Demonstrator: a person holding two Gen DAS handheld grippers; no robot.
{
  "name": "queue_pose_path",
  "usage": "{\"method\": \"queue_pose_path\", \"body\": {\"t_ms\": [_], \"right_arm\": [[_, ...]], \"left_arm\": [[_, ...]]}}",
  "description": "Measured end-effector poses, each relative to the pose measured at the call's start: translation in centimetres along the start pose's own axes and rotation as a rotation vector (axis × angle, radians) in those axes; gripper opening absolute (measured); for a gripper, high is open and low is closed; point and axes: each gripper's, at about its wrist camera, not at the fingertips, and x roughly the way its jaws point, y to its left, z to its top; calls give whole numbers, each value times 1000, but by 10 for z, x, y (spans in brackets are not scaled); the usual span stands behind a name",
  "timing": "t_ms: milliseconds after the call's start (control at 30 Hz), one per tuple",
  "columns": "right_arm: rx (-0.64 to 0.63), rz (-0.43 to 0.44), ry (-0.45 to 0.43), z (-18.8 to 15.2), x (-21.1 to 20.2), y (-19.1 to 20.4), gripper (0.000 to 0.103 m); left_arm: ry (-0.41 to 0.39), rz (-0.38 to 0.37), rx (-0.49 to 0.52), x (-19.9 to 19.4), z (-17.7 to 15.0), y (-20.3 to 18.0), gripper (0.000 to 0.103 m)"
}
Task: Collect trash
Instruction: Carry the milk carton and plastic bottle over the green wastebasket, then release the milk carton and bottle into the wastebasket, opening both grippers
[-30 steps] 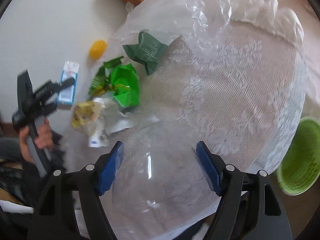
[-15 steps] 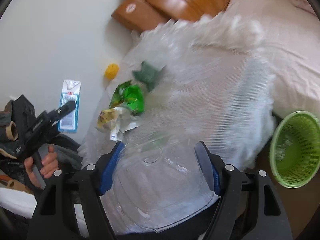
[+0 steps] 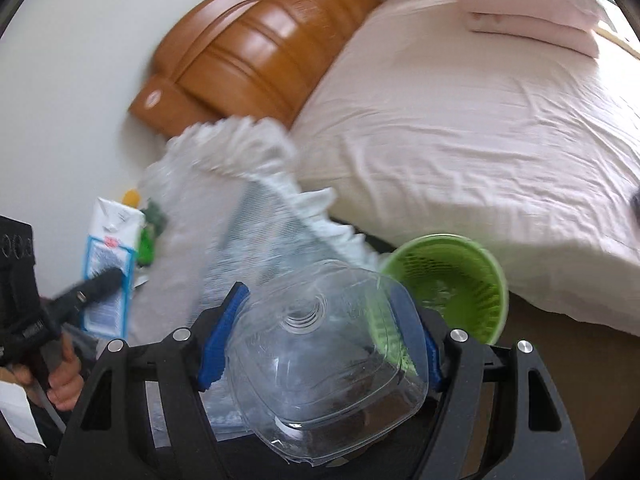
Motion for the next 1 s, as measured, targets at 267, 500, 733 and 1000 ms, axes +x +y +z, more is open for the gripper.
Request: {"method": "queue_pose_path", "body": {"t_ms": [267, 500, 733, 1000], "right_arm": [[36, -39, -1, 6, -14, -63, 74], [34, -42, 18, 8, -9, -81, 74], [-6, -65, 42, 4, 8, -72, 74], [-11, -121, 142, -6, 72, -61, 87]], "left_arm": [[203, 2, 71, 112, -1, -57, 73], [123, 86, 69, 101, 3, -66, 94], [22, 207, 38, 62, 8, -55, 95], [7, 250, 27, 42, 3, -41, 95]]}}
